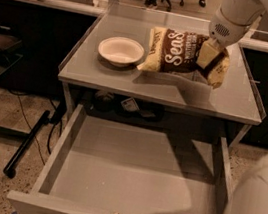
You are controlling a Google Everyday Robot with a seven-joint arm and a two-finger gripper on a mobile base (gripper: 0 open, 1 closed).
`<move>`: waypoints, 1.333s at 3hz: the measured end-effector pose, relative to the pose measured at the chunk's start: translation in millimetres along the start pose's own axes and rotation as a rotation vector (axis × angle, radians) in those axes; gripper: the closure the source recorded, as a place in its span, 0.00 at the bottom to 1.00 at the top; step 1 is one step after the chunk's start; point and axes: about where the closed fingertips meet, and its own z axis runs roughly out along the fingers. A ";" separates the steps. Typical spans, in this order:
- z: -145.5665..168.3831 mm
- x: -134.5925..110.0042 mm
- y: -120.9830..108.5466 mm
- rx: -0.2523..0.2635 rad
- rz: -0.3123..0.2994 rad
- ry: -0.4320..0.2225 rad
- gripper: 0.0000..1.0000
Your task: Pick brown chip bag from top drawer and place on counter
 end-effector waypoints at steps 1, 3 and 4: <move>7.4 23.4 -36.2 0.029 0.072 0.059 1.00; 55.4 76.7 -67.3 -0.009 0.166 0.123 1.00; 53.8 76.4 -67.7 -0.009 0.166 0.123 1.00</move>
Offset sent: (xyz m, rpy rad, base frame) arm 0.0324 -0.1292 -0.0254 -0.0861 0.0916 -0.2592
